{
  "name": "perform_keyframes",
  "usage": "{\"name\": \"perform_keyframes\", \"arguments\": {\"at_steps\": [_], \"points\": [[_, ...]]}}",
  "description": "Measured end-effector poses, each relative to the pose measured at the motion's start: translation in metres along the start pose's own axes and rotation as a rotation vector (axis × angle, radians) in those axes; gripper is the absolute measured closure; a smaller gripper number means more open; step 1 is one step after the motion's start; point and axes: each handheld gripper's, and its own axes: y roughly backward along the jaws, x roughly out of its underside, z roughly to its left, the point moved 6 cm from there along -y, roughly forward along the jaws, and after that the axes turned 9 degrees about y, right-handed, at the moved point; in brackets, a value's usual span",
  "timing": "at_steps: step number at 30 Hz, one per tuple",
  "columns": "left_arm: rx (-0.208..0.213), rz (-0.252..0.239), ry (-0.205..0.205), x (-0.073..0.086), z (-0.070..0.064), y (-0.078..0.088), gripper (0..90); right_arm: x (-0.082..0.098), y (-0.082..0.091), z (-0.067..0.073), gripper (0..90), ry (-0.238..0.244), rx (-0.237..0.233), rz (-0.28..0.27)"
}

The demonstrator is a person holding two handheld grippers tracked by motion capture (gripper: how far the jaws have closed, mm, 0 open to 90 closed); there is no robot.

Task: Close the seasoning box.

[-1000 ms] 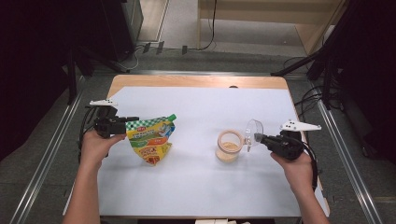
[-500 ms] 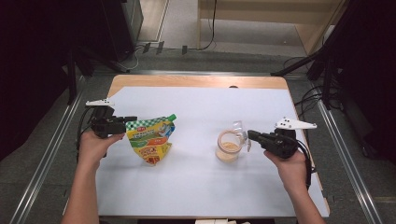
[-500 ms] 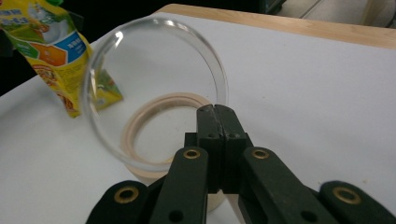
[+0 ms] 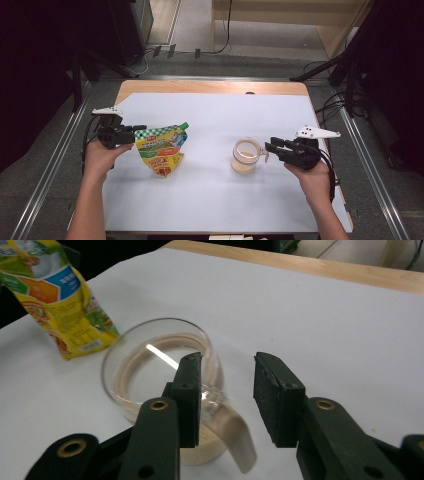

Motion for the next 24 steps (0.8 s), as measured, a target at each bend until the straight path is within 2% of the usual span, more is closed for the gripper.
{"name": "perform_keyframes", "arguments": {"at_steps": [4, 11, 24], "points": [[-0.018, -0.008, -0.012, 0.000, 0.000, 0.001, 48.9, 0.005, 0.004, -0.012, 57.3, -0.018, 0.030, -0.006], [-0.012, -0.010, -0.014, 0.000, 0.000, 0.000, 48.8, 0.018, 0.006, -0.030, 49.6, -0.031, 0.070, -0.007], [-0.013, 0.000, -0.031, 0.003, -0.001, -0.003, 48.9, 0.034, 0.007, -0.047, 42.3, -0.071, 0.074, -0.009]]}}
